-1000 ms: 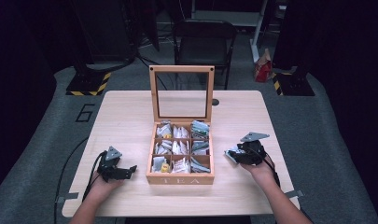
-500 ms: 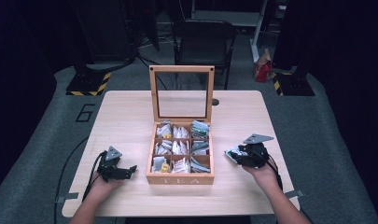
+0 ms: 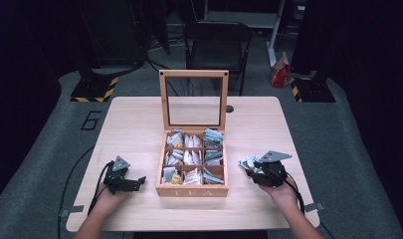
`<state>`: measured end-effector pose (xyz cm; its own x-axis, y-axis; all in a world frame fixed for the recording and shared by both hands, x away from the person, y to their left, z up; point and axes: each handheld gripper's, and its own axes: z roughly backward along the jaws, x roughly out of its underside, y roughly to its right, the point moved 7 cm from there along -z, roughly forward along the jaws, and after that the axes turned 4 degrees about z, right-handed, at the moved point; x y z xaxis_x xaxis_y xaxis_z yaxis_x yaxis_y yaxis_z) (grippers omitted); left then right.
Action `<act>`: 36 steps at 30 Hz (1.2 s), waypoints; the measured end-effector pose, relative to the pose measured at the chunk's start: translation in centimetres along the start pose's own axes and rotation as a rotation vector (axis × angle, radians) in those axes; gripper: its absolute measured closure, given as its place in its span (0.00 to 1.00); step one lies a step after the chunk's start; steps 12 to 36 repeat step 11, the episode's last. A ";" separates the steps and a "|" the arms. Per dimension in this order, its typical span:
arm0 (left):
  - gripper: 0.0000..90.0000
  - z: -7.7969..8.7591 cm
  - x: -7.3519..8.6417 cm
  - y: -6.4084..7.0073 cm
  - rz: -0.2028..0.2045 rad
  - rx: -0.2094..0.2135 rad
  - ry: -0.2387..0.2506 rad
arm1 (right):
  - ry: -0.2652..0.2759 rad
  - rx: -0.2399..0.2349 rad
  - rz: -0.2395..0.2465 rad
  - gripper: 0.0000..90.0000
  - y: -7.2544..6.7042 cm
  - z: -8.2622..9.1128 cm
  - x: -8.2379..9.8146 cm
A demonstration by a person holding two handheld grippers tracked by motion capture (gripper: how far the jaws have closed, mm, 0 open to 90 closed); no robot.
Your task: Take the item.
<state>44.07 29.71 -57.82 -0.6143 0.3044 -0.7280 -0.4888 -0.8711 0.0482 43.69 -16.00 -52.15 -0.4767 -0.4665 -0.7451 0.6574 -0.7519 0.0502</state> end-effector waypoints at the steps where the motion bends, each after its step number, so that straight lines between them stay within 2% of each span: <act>1: 0.08 0.0 0.0 0.0 -0.001 0.000 0.000 | -0.001 -0.003 0.011 0.58 0.0 -0.1 0.2; 3: 0.08 0.0 0.0 0.0 0.000 0.000 0.000 | -0.018 -0.001 0.014 0.58 -0.1 -0.3 0.5; 8: 0.08 0.0 0.0 0.0 -0.001 0.000 0.000 | -0.019 0.009 0.014 0.58 -0.2 -0.6 0.8; 11: 0.08 0.0 0.0 0.0 -0.002 -0.005 0.005 | -0.022 0.024 0.039 0.56 -0.2 -0.7 1.1; 36: 0.08 0.0 0.0 0.0 -0.002 -0.005 0.005 | -0.022 0.024 0.039 0.56 -0.2 -0.7 1.1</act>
